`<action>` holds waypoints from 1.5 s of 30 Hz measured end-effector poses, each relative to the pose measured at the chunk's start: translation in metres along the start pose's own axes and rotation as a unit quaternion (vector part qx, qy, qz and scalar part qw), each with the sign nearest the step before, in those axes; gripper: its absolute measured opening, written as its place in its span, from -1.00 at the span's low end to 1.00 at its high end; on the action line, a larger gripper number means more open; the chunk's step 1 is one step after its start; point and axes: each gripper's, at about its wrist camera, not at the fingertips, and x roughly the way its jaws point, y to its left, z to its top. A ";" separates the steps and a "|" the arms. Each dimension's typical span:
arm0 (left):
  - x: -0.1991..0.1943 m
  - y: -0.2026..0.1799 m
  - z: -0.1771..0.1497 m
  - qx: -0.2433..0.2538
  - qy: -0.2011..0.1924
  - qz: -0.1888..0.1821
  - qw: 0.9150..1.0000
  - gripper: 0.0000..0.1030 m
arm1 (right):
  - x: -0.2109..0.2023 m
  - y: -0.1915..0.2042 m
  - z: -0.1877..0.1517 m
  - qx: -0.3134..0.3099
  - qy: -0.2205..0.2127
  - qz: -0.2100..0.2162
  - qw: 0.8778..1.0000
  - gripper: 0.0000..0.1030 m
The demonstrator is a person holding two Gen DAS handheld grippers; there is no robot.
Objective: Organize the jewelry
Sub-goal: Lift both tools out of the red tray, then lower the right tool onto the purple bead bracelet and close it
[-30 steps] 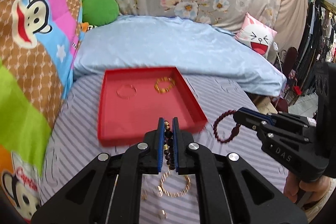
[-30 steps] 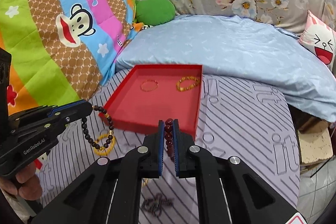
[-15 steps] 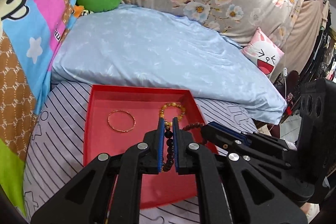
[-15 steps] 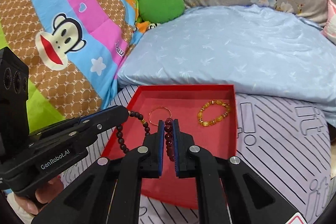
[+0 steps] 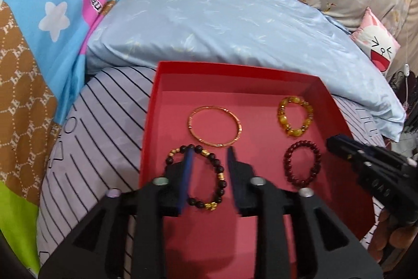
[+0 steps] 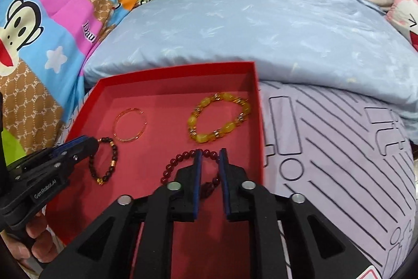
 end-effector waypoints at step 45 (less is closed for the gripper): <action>-0.139 -0.001 -0.185 -0.015 -0.014 0.102 0.995 -0.25 | -0.146 0.014 -0.214 -0.028 0.034 0.018 0.999 -0.41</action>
